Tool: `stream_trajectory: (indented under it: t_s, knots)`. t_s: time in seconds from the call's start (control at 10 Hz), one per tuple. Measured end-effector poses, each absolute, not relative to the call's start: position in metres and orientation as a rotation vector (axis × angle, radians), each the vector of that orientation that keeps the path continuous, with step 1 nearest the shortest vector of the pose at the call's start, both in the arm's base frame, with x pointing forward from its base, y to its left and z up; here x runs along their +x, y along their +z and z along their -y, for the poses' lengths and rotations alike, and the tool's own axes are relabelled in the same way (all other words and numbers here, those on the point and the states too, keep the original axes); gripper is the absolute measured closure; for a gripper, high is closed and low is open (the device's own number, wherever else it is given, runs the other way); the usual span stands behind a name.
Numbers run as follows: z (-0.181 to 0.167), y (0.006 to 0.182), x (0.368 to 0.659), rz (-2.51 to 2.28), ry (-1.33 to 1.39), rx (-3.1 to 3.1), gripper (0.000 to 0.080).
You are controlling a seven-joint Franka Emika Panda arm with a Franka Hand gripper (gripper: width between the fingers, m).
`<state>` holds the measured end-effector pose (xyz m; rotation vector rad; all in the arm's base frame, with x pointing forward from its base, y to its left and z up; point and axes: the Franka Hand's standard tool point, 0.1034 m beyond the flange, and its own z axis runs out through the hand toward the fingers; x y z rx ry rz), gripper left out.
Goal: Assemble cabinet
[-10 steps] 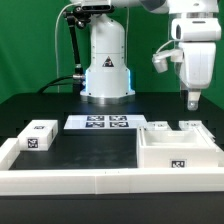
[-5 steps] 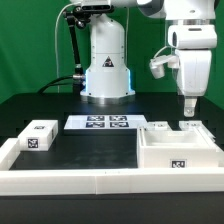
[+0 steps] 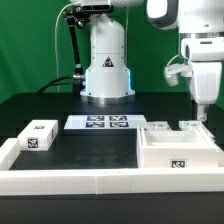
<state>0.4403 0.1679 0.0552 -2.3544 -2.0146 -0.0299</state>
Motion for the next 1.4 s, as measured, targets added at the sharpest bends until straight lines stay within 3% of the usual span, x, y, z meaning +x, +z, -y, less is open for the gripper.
stream_trajectory:
  t_s: [0.3,0.8,1.1,1.2,1.3,1.4]
  knots:
    - [-0.167,0.053,0.439,2.008,-0.03,-2.356,0.0002]
    - [-0.189,0.022,0.406,1.979,-0.051,-2.326,0.0002]
    - [-0.189,0.017,0.405,1.974,-0.054,-2.324,0.0002]
    - [-0.186,0.02,0.408,1.971,-0.059,-2.332,0.0112]
    - [-0.185,0.021,0.409,1.968,-0.059,-2.335,0.0312]
    - [-0.184,0.02,0.409,1.966,-0.058,-2.338,0.0312]
